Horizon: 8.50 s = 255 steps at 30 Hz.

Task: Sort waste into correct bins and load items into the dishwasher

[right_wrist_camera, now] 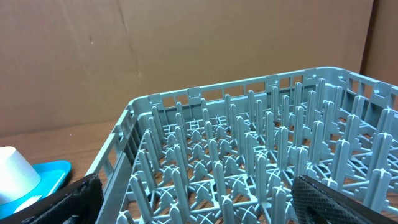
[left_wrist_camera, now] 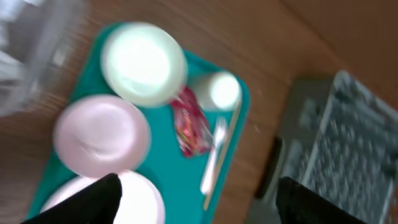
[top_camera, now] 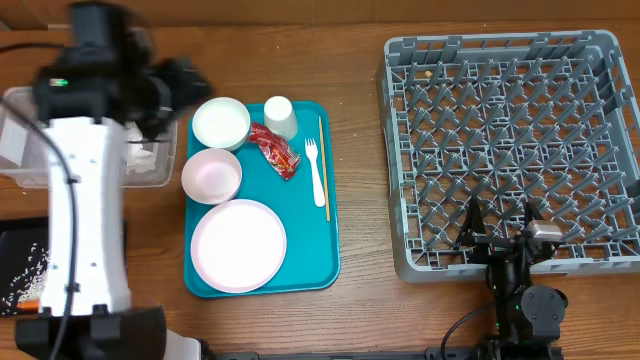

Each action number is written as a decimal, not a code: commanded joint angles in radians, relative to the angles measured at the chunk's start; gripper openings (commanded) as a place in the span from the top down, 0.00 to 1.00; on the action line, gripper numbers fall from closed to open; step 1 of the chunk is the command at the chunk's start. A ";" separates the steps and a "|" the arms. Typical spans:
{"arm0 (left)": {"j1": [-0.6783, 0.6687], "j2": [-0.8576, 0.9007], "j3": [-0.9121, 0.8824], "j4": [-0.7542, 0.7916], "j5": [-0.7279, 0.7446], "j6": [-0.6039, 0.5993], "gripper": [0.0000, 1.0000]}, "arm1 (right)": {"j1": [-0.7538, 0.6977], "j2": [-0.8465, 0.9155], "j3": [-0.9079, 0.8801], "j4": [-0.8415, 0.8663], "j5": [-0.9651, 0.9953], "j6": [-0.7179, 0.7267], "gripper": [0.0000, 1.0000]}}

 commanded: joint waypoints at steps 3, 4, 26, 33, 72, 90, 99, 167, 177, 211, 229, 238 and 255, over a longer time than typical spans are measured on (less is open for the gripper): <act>-0.229 0.077 0.000 -0.027 -0.156 -0.150 0.14 | 0.007 -0.008 -0.011 0.003 0.009 -0.003 0.00; -0.264 0.099 0.000 -0.027 -0.185 -0.194 0.15 | 0.007 -0.008 -0.011 0.003 0.009 -0.003 0.00; -0.417 0.565 0.000 0.095 -0.387 -0.433 0.25 | 0.007 -0.008 -0.011 0.003 0.009 -0.003 0.00; -0.417 0.587 0.000 0.111 -0.450 -0.433 0.36 | 0.007 -0.008 -0.011 0.003 0.009 -0.003 0.00; -0.157 0.032 0.003 -0.072 -0.767 -0.493 0.96 | 0.007 -0.008 -0.011 0.003 0.009 -0.003 0.00; 0.252 0.237 0.003 0.031 -0.652 -0.297 0.18 | 0.007 -0.008 -0.011 0.003 0.009 -0.003 0.00; 0.083 0.105 0.003 0.018 -0.281 -0.096 0.20 | 0.007 -0.008 -0.011 0.003 0.009 -0.003 0.00; 0.478 -0.056 0.014 -0.267 -0.460 -0.230 0.00 | 0.007 -0.008 -0.011 0.371 -1.292 0.133 0.00; 0.573 -0.042 0.014 -0.285 -0.437 -0.231 0.00 | 0.006 0.007 0.113 0.472 -1.066 0.312 0.00; 0.571 -0.042 0.014 -0.285 -0.437 -0.231 0.00 | 0.704 1.749 1.167 -0.144 -0.600 -0.013 0.00; 0.571 -0.042 0.014 -0.285 -0.437 -0.231 0.00 | 0.881 1.842 1.250 -0.309 -0.151 0.226 0.00; 0.571 -0.042 0.014 -0.285 -0.437 -0.231 0.00 | 0.742 1.842 1.634 -0.459 -0.110 0.199 0.00; 0.571 -0.042 0.014 -0.285 -0.437 -0.231 0.00 | 0.657 2.159 1.681 -0.112 0.017 0.093 0.00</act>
